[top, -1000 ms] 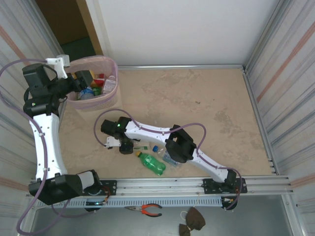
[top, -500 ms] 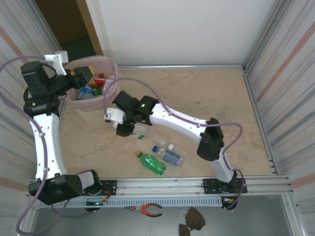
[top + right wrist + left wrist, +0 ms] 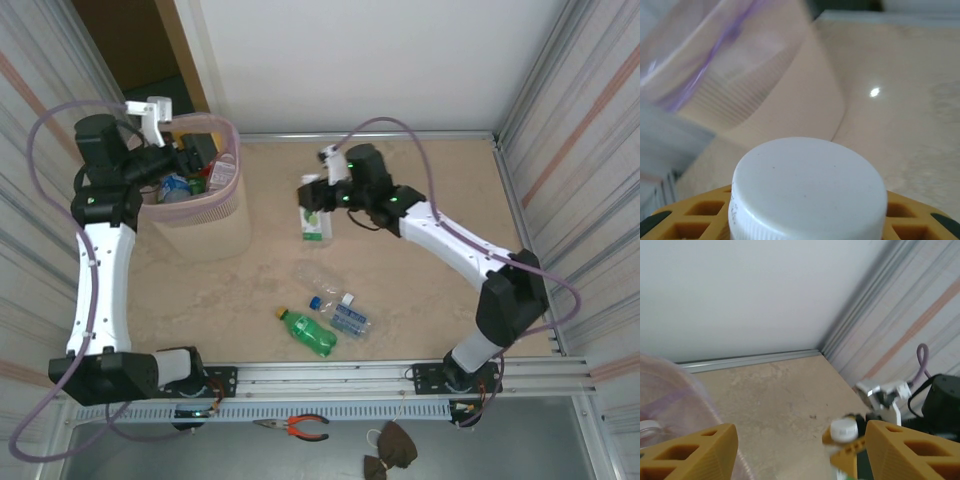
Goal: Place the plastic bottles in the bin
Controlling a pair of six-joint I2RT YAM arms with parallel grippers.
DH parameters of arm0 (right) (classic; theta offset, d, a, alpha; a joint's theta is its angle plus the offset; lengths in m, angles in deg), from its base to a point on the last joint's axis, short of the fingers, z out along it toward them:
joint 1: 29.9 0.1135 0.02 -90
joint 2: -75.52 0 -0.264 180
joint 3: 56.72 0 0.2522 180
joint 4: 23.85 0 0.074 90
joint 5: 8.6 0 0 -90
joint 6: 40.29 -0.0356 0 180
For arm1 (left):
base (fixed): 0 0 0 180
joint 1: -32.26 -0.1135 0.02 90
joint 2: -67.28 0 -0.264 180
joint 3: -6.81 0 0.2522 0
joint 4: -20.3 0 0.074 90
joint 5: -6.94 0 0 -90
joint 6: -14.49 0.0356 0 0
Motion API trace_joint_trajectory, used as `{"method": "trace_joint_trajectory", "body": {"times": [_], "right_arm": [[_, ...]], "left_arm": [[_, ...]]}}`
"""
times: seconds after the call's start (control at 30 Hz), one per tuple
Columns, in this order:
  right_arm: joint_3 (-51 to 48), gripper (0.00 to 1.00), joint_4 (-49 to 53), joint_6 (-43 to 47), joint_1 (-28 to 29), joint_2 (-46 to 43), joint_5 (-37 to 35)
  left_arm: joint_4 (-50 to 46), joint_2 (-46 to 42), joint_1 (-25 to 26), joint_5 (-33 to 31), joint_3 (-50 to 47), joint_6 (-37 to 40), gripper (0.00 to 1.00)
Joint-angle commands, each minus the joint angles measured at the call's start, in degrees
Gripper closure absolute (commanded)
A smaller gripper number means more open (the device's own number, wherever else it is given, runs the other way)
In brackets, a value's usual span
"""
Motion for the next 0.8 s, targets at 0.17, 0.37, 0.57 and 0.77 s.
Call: {"method": "trace_joint_trajectory", "body": {"times": [0.17, 0.37, 0.57, 0.77], "right_arm": [[-5.0, 0.80, -2.8, -22.0, -6.5, -9.9, -16.3], [-5.6, 0.84, 5.2, -30.7, -8.9, -13.0, -26.6], [-3.8, 0.87, 11.3, -34.8, -10.3, -13.1, -28.6], [-3.8, 0.91, 10.4, -36.0, -10.8, -13.4, -25.8]], "left_arm": [[3.1, 5.6, 12.7, -3.1, 4.3, 0.3, 0.27], [2.3, 11.9, 23.1, -6.3, 8.4, 0.5, 0.21], [-2.0, 18.8, 31.0, -8.9, 14.1, 3.3, 0.05], [-9.1, 25.3, 36.3, -11.1, 20.6, 8.1, 0.01]]}}
